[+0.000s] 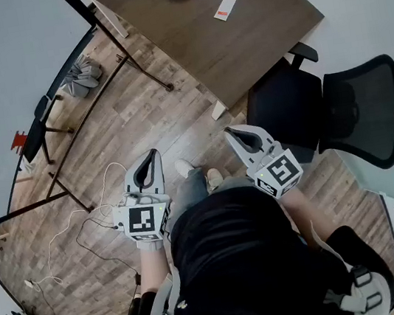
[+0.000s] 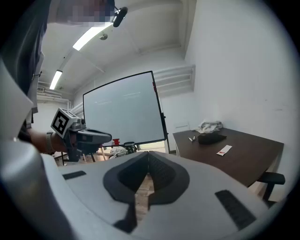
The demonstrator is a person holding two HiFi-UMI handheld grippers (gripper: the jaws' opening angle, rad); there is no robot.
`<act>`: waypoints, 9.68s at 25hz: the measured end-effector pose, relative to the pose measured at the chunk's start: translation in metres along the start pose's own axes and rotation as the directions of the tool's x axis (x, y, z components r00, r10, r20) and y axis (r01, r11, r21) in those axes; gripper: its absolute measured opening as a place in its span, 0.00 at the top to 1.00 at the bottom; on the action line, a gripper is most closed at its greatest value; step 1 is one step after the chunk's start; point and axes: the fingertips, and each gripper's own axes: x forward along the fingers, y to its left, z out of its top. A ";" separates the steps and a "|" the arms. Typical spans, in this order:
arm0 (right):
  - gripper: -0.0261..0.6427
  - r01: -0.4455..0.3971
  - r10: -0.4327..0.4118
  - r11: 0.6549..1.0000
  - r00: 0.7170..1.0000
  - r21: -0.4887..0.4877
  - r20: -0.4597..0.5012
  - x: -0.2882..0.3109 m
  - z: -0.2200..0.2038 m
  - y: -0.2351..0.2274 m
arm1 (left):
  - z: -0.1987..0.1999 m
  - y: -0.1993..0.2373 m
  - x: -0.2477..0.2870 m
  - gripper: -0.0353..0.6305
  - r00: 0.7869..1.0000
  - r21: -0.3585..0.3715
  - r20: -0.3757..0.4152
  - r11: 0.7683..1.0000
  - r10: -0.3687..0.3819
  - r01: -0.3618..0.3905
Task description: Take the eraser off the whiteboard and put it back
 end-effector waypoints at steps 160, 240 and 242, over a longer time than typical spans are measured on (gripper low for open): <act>0.93 -0.480 0.380 0.854 0.839 -0.202 -0.389 0.643 0.125 0.033 | -0.244 0.636 0.090 0.63 0.473 0.493 -0.445 0.649 0.760 -0.580; 0.93 -0.849 0.808 0.490 0.527 -0.197 -0.262 0.626 0.157 0.229 | -0.033 0.557 -0.090 0.79 0.359 -0.077 -0.124 0.351 0.925 -0.933; 0.94 -0.847 0.806 0.493 0.531 -0.200 -0.262 0.626 0.157 0.228 | -0.033 0.559 -0.087 0.79 0.364 -0.062 -0.124 0.359 0.923 -0.931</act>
